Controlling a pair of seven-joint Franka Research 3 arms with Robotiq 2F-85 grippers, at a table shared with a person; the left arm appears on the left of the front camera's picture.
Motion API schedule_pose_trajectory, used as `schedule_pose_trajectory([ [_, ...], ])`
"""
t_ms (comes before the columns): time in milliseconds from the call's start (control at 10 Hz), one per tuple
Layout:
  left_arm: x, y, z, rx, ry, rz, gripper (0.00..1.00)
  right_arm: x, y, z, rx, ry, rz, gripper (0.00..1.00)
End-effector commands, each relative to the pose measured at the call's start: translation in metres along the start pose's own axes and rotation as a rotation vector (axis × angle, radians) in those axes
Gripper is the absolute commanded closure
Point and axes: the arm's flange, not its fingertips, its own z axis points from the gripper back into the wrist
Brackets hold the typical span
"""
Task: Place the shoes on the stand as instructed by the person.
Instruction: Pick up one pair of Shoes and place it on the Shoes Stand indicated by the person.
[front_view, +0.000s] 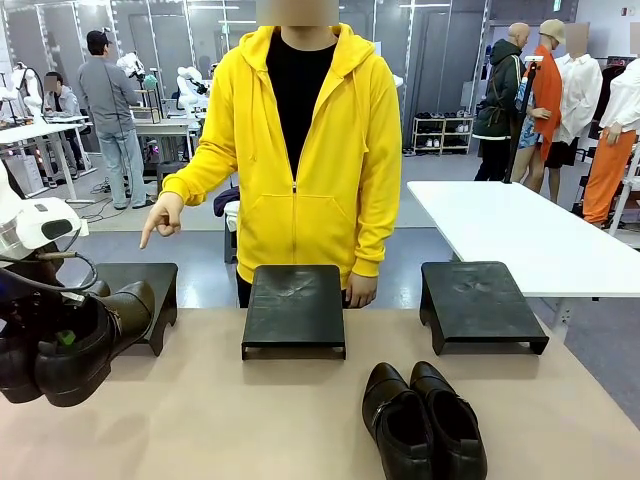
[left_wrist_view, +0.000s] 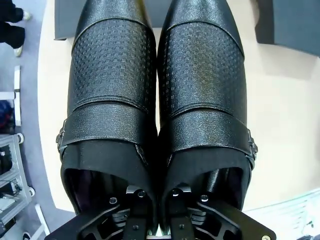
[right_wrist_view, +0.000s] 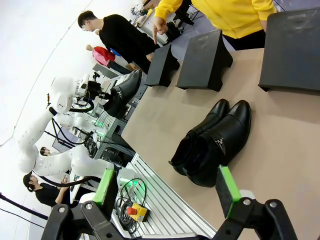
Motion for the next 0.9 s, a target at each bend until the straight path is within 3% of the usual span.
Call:
schedule_pose_trajectory([
  [0,0.000,-0.002,0.009,-0.007,-0.018,0.007,1.00,0.001,0.001,0.001,0.011,-0.011,0.020,0.00],
  [100,0.000,0.000,0.000,0.000,0.000,0.000,0.91,0.001,0.001,0.001,0.011,-0.011,0.020,0.00],
  [300,0.019,0.010,0.002,0.079,-0.125,0.027,0.91,0.001,0.001,0.001,0.011,-0.011,0.020,0.00],
  [600,0.050,0.030,-0.015,0.093,-0.139,0.054,0.91,0.001,0.001,0.001,0.011,-0.011,0.020,0.00],
  [800,0.080,0.038,-0.036,0.073,-0.214,0.054,0.91,0.001,0.001,0.001,0.011,-0.011,0.020,0.00],
])
